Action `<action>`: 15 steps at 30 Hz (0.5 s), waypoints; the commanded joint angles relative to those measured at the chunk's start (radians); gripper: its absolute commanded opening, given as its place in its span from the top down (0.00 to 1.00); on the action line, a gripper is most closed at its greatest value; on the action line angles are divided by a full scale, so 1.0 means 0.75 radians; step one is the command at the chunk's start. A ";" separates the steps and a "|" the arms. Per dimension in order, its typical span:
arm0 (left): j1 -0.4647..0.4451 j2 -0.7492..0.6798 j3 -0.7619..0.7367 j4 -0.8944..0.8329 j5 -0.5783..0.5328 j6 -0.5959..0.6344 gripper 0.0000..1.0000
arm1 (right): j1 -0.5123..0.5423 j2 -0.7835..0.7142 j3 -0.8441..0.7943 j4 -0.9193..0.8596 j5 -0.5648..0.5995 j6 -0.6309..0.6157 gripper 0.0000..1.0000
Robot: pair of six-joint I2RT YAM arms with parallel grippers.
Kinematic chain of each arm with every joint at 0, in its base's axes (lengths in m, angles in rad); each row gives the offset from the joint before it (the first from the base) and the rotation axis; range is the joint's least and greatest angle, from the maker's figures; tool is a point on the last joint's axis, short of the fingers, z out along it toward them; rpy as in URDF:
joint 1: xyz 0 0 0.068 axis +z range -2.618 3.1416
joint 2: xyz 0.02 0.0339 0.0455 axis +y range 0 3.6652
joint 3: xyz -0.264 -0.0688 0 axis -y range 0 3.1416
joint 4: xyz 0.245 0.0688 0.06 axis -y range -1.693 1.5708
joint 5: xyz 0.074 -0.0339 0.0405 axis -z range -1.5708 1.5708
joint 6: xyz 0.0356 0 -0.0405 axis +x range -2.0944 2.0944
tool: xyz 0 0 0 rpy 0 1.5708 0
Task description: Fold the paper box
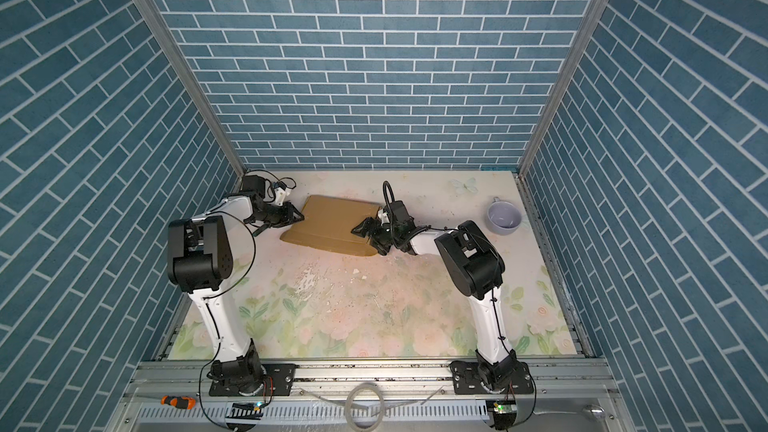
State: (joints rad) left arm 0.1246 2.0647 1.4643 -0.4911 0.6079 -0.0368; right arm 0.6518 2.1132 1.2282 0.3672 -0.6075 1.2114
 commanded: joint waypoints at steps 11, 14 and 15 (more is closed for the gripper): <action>0.002 -0.161 -0.179 0.061 -0.039 -0.160 0.35 | -0.035 -0.157 -0.212 0.352 0.017 0.291 0.44; 0.002 -0.330 -0.242 0.190 -0.074 -0.225 0.28 | -0.040 -0.185 -0.225 0.343 0.022 0.307 0.47; 0.001 -0.382 -0.247 0.201 -0.100 -0.239 0.28 | -0.044 -0.197 -0.233 0.352 0.023 0.319 0.48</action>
State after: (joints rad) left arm 0.1303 1.8824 1.2858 -0.4053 0.5732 -0.1677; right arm 0.6285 2.0125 1.0889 0.5858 -0.6060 1.3853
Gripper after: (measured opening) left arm 0.720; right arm 0.528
